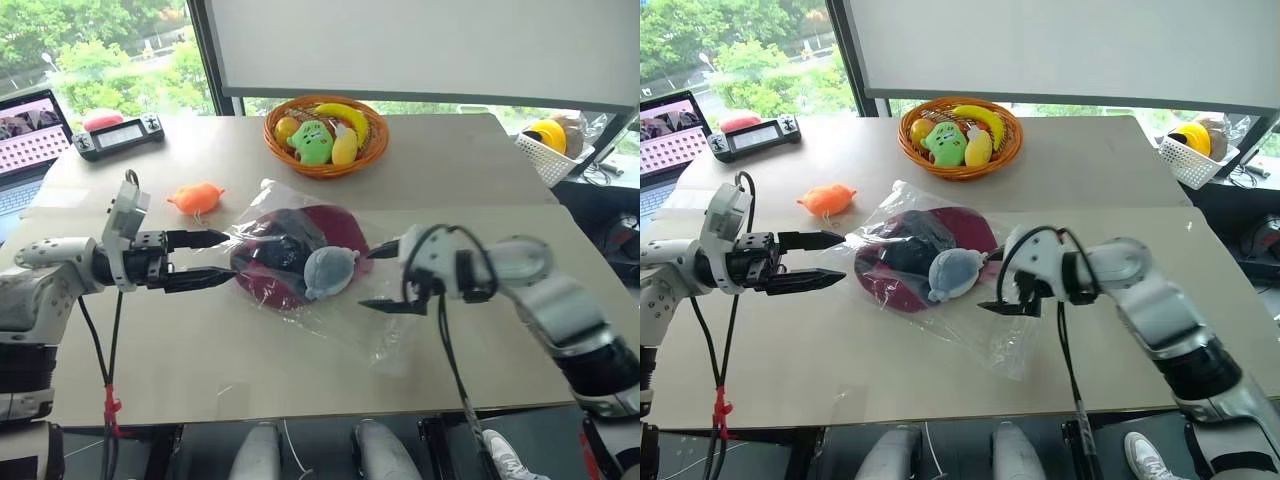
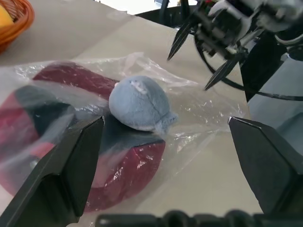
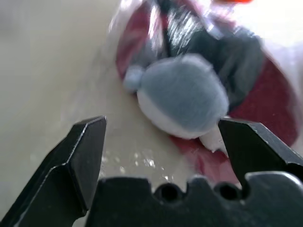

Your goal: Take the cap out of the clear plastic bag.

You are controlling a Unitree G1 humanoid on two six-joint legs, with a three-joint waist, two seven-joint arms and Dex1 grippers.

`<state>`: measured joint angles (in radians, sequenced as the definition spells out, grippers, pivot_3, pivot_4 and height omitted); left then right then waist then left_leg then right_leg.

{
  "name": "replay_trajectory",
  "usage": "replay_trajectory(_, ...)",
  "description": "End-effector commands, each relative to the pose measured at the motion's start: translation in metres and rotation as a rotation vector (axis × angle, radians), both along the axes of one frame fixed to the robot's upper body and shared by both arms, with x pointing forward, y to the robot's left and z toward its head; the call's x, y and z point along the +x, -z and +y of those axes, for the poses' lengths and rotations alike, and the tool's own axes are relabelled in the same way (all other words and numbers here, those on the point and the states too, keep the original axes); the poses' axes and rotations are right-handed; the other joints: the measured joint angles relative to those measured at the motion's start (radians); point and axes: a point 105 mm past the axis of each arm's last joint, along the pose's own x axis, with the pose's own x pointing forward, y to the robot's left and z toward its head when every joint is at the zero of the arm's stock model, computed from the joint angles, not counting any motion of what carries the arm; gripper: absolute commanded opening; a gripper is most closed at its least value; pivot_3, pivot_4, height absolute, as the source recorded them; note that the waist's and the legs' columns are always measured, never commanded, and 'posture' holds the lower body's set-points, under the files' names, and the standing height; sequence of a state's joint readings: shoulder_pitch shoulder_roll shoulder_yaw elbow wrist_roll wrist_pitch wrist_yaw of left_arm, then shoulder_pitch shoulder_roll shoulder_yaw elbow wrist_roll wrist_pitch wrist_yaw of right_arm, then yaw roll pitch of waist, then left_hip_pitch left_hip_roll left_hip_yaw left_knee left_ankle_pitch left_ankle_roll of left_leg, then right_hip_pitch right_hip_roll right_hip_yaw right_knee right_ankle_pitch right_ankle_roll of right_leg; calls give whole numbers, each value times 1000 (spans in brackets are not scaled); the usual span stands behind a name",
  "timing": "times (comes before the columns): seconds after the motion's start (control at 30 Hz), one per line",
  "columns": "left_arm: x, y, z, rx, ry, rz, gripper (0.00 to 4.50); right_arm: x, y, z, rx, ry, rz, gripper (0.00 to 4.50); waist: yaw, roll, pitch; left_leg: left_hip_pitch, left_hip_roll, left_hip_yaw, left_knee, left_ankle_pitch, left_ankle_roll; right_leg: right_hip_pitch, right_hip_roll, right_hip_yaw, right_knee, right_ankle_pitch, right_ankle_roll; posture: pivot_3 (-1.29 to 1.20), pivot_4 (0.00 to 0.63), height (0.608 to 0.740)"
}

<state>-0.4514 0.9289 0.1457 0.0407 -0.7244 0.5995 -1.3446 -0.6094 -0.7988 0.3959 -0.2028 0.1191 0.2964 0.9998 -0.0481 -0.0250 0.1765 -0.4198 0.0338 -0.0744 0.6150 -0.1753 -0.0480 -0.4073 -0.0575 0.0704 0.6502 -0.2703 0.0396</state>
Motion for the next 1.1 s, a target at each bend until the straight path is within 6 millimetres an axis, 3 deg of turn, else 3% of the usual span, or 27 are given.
replay_trajectory(0.03, -9, -5, -9, 19, 48, -28, 4500, 20, -9, 10, -135, -64, -291, 4471, 1, 0, 0, -4, 0, 0, 1, 0, 0, -4, 0, 0, 3, 1, -2, 0, 150, 735)
replay_trajectory(0.1, -9, 4, -8, 62, 38, -26, 4500, 31, -12, 14, -156, -62, -375, 4471, 0, 0, 0, -12, -1, 1, 8, 0, 0, -16, -1, 0, 14, 1, -2, 0, 150, 735)
replay_trajectory(0.23, -5, 25, -7, 121, -17, -56, 4500, 39, -19, 20, -150, -69, -442, 4471, 2, 0, 0, -12, -1, 1, 10, 0, 0, -15, -1, 0, 14, 1, -3, 0, 150, 735)
replay_trajectory(0.43, 10, 41, -17, 3, -204, -211, 4500, 28, -13, 31, -127, -123, -413, 4471, 10, 0, 0, -9, 0, 1, 12, 0, 0, -12, -1, -1, 15, 2, -3, 0, 150, 735)
replay_trajectory(0.7, -18, 62, -37, -95, -194, -192, 4500, 27, -7, 38, -134, -135, -391, 4471, 2, 0, 0, -8, 0, 1, 11, 0, 0, -11, 0, 0, 16, 3, -4, 0, 150, 735)
replay_trajectory(1.0, -14, 59, -34, -102, -214, -183, 4500, 37, -7, 54, -198, -166, -487, 4471, 4, 0, 0, 6, 0, 1, 11, 0, 0, 4, 0, -1, 14, 3, -4, 0, 150, 735)
replay_trajectory(1.1, -10, 59, -31, -90, -223, -184, 4500, 37, 8, 62, -285, -230, -527, 4471, 4, 0, 0, 6, 0, 0, 10, 0, 0, 3, 0, -1, 14, 3, -4, 0, 150, 735)
